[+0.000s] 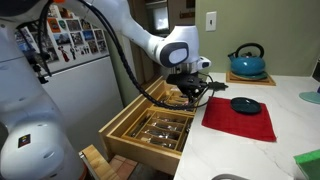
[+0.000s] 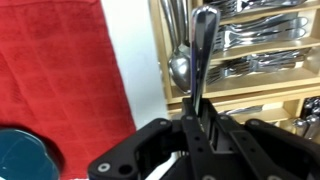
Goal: Pick up the silver knife and put it in the bottom compartment of the right open drawer
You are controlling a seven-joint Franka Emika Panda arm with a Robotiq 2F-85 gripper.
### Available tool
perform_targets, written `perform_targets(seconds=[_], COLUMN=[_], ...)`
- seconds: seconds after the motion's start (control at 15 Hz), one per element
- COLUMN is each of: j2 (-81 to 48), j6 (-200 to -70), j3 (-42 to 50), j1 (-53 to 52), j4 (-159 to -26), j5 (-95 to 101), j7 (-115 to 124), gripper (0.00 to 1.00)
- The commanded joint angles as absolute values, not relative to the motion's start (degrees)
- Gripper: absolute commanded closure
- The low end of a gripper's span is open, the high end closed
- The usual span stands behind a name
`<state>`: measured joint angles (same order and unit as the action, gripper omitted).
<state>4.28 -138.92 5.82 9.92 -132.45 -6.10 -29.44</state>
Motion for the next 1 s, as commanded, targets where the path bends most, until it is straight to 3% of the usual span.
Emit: perform_targets(seconds=[0.0,0.67,0.73,0.93], j2=[14.5,20.7,20.9,20.8], j6=[-138.0,-135.3,-135.2,-135.2], j3=[4.7,-0.4,-0.7,-0.2], j1=[5.9,-2.9,-3.6,-3.6], j4=[-141.8,-148.1,-148.3,-148.1], j5=[-5.2,-4.4,-4.4,-4.5], j7=[-26.2,-15.3,-14.8,-14.8], gripper=[0.97,0.97,0.88,0.88])
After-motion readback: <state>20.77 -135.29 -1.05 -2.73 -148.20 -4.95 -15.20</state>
